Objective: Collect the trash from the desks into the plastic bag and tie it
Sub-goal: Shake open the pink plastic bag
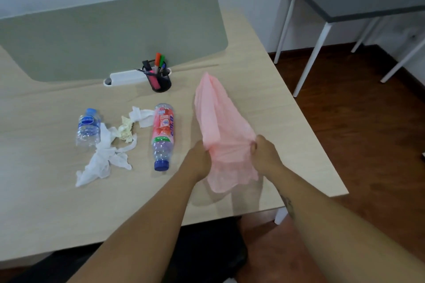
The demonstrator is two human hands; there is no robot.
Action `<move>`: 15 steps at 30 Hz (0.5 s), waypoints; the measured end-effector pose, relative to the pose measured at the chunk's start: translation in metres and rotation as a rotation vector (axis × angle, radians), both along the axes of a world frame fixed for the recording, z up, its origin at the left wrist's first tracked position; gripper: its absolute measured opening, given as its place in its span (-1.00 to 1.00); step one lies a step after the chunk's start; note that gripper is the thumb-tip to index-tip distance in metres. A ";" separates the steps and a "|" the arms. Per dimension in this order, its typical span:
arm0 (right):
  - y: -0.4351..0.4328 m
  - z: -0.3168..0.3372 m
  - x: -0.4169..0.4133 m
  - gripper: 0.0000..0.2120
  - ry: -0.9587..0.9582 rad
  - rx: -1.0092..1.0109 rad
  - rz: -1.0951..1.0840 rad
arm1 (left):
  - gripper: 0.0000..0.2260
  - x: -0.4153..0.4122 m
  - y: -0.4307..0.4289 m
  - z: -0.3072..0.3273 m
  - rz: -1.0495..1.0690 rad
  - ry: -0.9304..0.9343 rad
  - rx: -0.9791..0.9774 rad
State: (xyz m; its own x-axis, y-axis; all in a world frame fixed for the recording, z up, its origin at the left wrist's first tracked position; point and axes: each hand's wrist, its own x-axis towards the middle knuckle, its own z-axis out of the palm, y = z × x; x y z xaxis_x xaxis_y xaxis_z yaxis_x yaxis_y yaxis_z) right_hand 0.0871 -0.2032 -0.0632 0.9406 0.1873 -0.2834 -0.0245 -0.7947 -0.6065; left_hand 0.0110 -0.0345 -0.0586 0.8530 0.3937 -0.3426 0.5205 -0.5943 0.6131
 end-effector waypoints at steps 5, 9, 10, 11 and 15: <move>0.018 0.082 0.024 -0.78 -0.178 0.253 -0.117 | -0.69 0.021 0.015 0.062 0.032 -0.274 0.127; 0.039 0.152 0.033 -0.86 -0.335 0.344 -0.038 | -0.69 0.030 0.040 0.133 0.069 -0.454 0.172; 0.046 0.168 0.033 -0.86 -0.365 0.356 -0.015 | -0.71 0.028 0.047 0.152 0.076 -0.492 0.191; 0.055 0.184 0.031 -0.86 -0.392 0.364 0.016 | -0.71 0.023 0.057 0.170 0.082 -0.531 0.210; 0.103 0.233 0.014 -0.81 -0.469 0.434 0.128 | -0.71 -0.013 0.108 0.222 0.136 -0.651 0.252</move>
State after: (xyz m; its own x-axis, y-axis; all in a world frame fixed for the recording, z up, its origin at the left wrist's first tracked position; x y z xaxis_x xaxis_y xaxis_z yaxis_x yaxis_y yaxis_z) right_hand 0.1012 -0.1000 0.1700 0.9086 0.3108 0.2789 0.3997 -0.4541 -0.7962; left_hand -0.0015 0.0730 0.1638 0.7911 0.5116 0.3352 0.1749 -0.7144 0.6776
